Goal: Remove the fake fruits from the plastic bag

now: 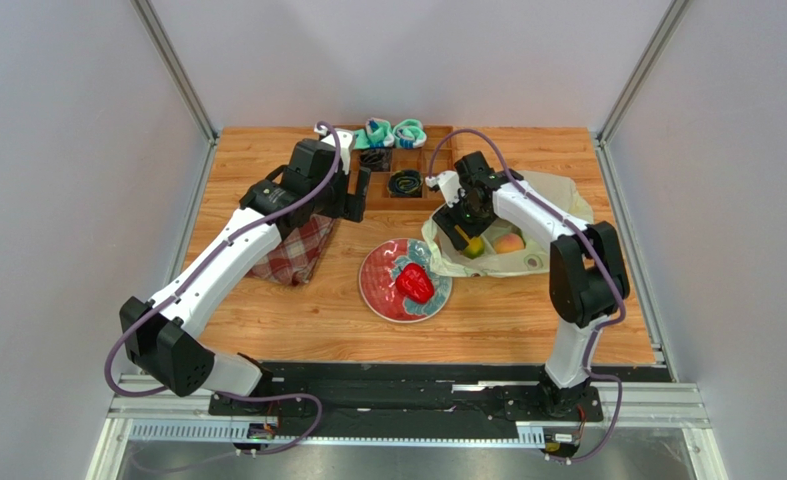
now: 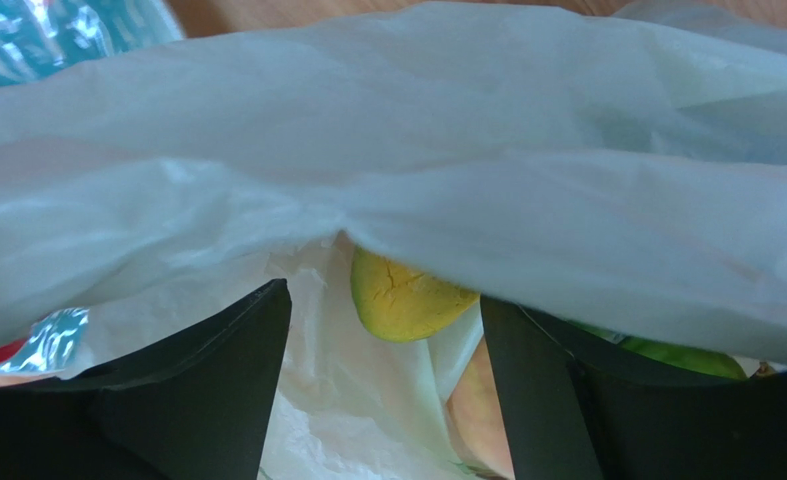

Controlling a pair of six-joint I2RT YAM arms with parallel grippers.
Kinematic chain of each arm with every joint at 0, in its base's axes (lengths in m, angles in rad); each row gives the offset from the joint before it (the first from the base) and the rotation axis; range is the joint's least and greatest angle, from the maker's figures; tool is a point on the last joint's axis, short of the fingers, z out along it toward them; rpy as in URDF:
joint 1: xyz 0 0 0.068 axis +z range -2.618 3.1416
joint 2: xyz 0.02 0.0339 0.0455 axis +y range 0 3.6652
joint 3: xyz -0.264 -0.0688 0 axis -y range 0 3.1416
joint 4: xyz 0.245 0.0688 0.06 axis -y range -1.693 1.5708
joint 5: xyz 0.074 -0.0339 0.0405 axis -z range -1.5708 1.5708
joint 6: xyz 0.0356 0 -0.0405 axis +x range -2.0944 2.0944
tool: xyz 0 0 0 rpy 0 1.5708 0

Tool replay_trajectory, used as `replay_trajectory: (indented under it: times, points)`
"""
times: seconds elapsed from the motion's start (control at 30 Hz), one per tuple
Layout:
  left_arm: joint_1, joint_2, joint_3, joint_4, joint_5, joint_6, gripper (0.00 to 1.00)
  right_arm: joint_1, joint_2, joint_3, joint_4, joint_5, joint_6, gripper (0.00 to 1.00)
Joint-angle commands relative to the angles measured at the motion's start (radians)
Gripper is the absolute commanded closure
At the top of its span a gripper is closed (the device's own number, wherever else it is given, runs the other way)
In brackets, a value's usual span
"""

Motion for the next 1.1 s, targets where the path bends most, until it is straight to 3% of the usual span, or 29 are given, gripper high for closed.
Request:
replay_trajectory:
  times: [0.0,0.23,0.47,0.57,0.73,0.93,1.07]
  points:
    - [0.000,-0.058,-0.016,0.024,0.005,0.039,0.04,-0.021,0.084,0.103,0.062,0.080,-0.013,0.24]
    - [0.000,-0.050,-0.024,0.033,0.034,0.036,0.05,-0.021,0.138,0.094,0.125,0.181,-0.060,0.25]
    - [0.000,-0.036,-0.018,0.043,0.066,0.022,0.05,-0.035,0.063,0.120,0.088,0.126,-0.062,0.59]
    - [0.000,-0.039,-0.027,0.055,0.074,0.016,0.05,-0.035,-0.035,0.135,0.004,0.052,-0.066,0.67]
    - [0.002,-0.041,-0.036,0.070,0.087,0.009,0.05,-0.031,-0.213,0.094,-0.174,0.017,-0.050,0.69]
    - [0.005,-0.039,-0.027,0.070,0.113,-0.005,0.05,0.017,-0.429,0.023,-0.272,0.040,-0.080,0.70]
    - [0.006,-0.045,-0.038,0.079,0.115,-0.011,0.05,0.180,-0.502,0.058,-0.285,-0.112,-0.111,0.68]
